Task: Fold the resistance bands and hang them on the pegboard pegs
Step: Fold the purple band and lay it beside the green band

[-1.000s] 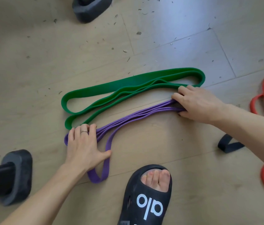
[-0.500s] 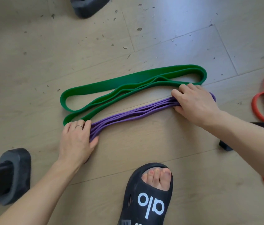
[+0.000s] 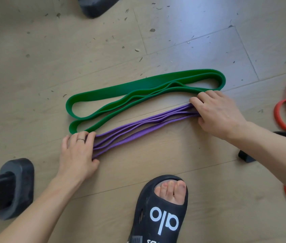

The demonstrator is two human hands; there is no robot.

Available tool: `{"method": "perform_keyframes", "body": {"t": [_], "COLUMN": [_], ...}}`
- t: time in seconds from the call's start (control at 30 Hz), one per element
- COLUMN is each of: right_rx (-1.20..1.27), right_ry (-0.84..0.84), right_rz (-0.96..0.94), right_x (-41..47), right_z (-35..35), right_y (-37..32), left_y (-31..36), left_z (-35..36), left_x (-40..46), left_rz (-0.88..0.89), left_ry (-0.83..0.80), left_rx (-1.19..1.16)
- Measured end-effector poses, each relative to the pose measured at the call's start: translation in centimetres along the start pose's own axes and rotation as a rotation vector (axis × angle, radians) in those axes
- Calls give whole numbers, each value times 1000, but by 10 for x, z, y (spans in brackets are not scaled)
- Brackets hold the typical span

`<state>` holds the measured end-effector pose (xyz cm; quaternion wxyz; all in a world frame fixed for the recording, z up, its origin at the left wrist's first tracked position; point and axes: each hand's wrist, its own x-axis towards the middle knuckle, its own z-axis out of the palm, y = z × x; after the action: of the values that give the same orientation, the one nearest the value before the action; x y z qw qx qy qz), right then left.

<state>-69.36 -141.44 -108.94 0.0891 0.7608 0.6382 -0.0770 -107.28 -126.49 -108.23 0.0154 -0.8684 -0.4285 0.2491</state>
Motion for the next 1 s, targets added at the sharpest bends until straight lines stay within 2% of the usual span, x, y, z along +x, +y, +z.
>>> {"method": "perform_keyframes", "body": {"t": [0.2,0.33,0.47,0.67,1.0], "right_rx": [-40,-90,-77,-53,-32], "right_ry": [120,128,110,53,51], "right_rz": [22,32,61,65,-31], "right_x": [8,10,8,13,7], "right_z": [5,8,11,5,2], "right_y": [2,2,1,-1,-12], "left_y": [-15,-14,-12,-9,15], "left_z": [8,12,12,7,-2], "left_x": [7,5,2,6,2], "left_rz": [106,83,54,30,96], "left_ry": [252,310,281,79,123], "left_rx": [16,-17,-27,14,-32]}}
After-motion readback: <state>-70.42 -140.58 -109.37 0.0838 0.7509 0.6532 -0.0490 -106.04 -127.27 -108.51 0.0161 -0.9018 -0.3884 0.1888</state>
